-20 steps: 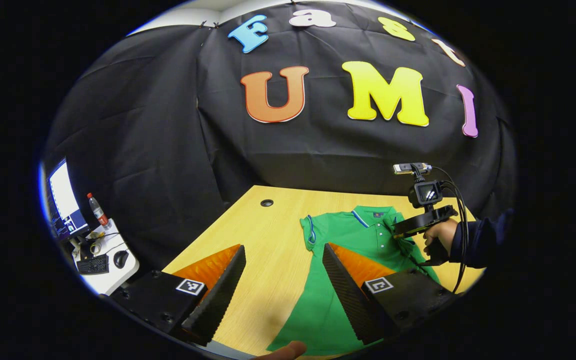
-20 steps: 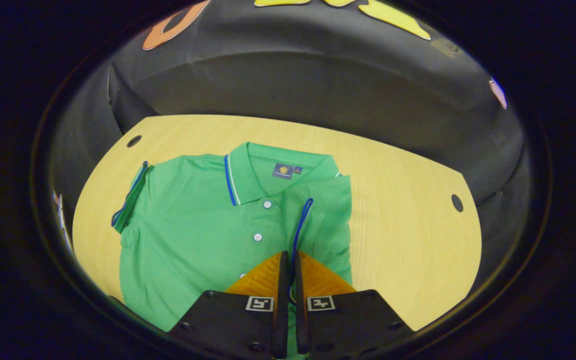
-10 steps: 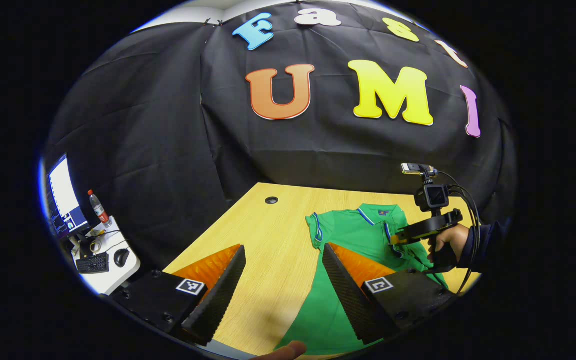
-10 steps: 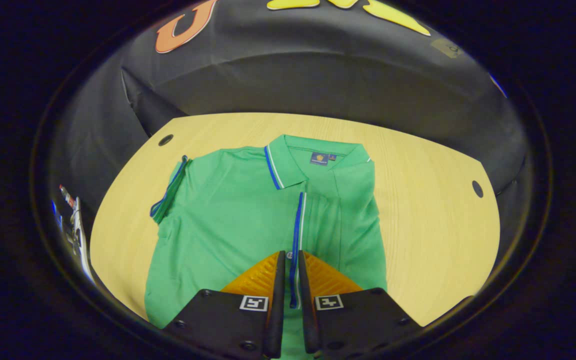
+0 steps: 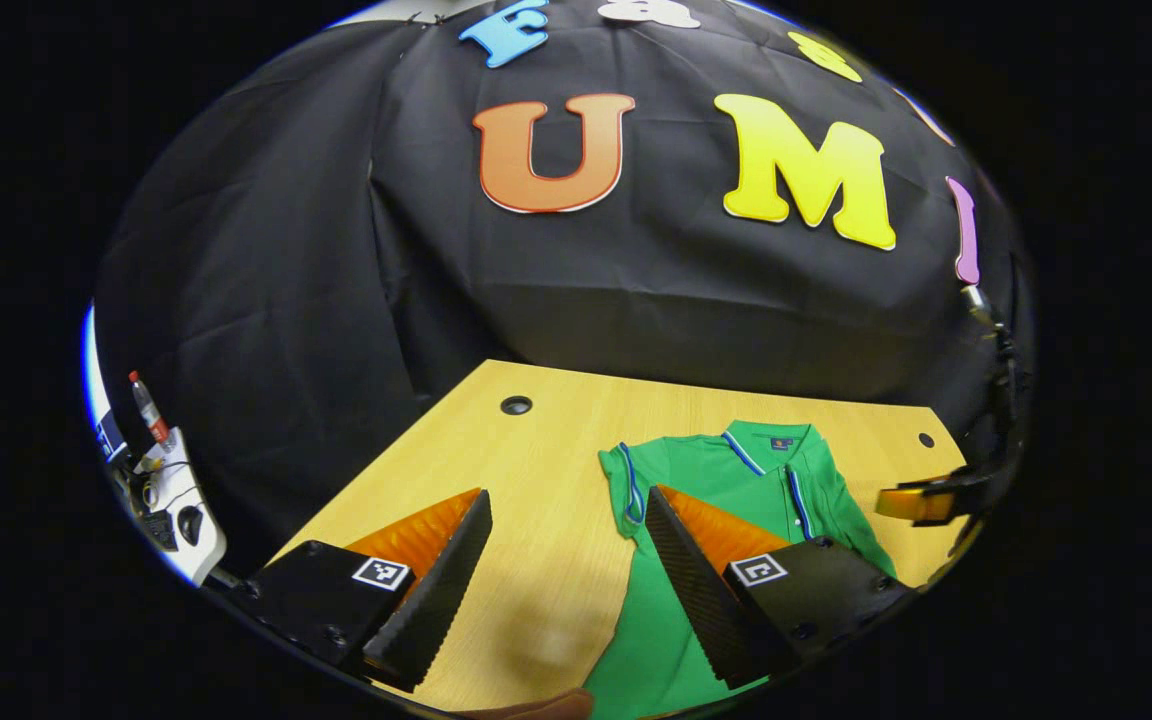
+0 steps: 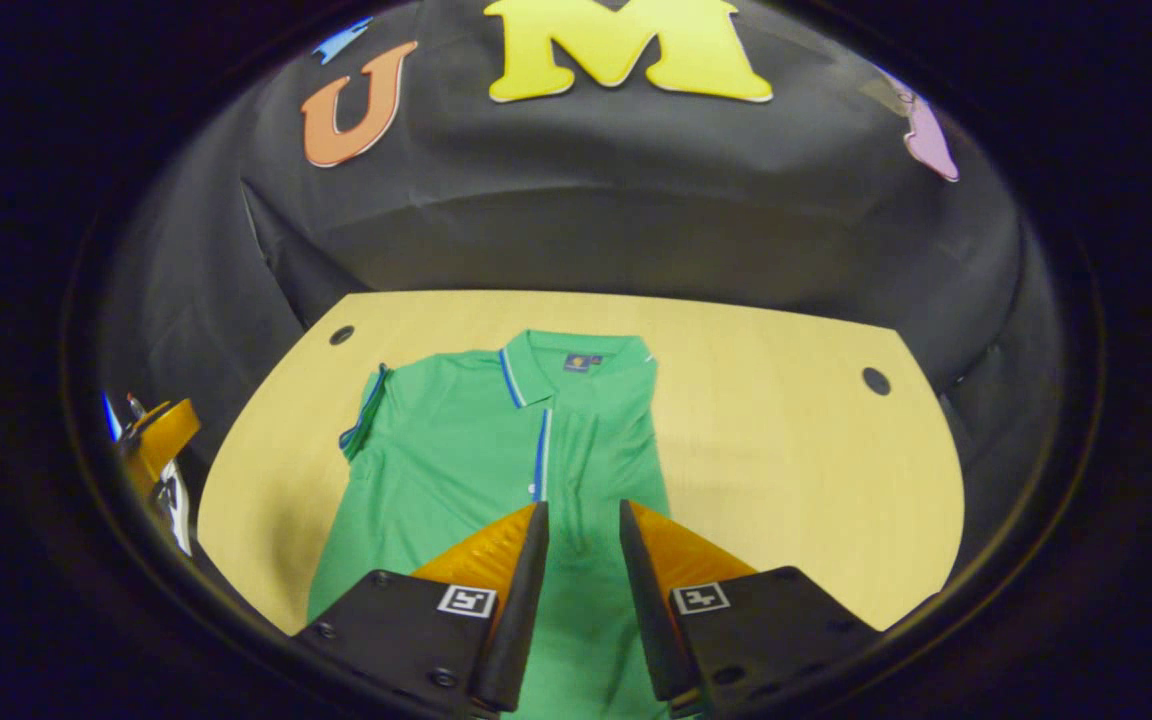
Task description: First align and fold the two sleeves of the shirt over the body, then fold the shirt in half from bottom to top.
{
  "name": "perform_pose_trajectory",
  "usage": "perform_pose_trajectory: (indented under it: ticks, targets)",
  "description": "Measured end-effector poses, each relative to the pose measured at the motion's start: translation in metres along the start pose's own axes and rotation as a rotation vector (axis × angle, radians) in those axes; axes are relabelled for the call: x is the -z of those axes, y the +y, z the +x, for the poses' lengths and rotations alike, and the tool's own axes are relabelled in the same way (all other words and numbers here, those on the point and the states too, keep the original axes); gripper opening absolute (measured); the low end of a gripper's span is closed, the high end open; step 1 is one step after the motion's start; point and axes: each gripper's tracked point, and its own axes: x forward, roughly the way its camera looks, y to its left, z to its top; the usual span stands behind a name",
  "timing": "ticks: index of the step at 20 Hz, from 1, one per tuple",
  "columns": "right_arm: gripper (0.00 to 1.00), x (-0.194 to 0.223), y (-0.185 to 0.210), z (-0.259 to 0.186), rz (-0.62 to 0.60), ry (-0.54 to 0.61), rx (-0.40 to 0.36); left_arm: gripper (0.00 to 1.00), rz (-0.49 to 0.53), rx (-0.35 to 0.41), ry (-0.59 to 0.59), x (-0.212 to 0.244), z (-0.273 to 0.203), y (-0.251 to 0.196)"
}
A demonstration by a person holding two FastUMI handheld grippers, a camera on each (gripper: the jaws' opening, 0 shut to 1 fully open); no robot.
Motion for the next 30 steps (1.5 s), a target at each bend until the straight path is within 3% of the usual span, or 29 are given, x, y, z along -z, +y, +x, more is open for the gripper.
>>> perform_pose_trajectory:
  ticks: [2,3,6,11,17,20,22,25,30]
  targets:
    - [0.63,-0.006,-0.012,-0.027,0.025,-0.046,0.012,1.00,0.004,0.043,0.036,0.005,0.029,-0.015]
    - [0.65,-0.010,-0.019,-0.040,0.029,-0.067,0.026,1.00,0.013,0.057,0.061,0.012,0.045,-0.021]
    - [0.89,-0.015,-0.035,-0.079,0.044,-0.121,0.066,1.00,0.039,0.090,0.130,0.034,0.083,-0.035]
    - [0.96,-0.022,-0.052,-0.147,0.045,-0.222,0.127,1.00,0.050,0.063,0.192,0.049,0.129,-0.040]
    - [0.96,0.015,-0.052,-0.205,0.030,-0.236,0.168,0.97,0.088,0.025,0.254,0.056,0.175,-0.050]
    - [0.93,0.039,-0.054,-0.208,0.022,-0.204,0.193,0.84,0.101,0.017,0.302,0.071,0.185,-0.052]
    - [0.96,0.048,-0.054,-0.210,0.036,-0.187,0.197,0.73,0.092,0.021,0.318,0.077,0.189,-0.054]
    - [0.96,0.054,-0.054,-0.213,0.048,-0.179,0.201,0.51,0.070,0.034,0.343,0.083,0.193,-0.053]
    - [0.96,0.058,-0.049,-0.207,0.048,-0.162,0.196,0.30,0.067,0.031,0.360,0.085,0.195,-0.046]
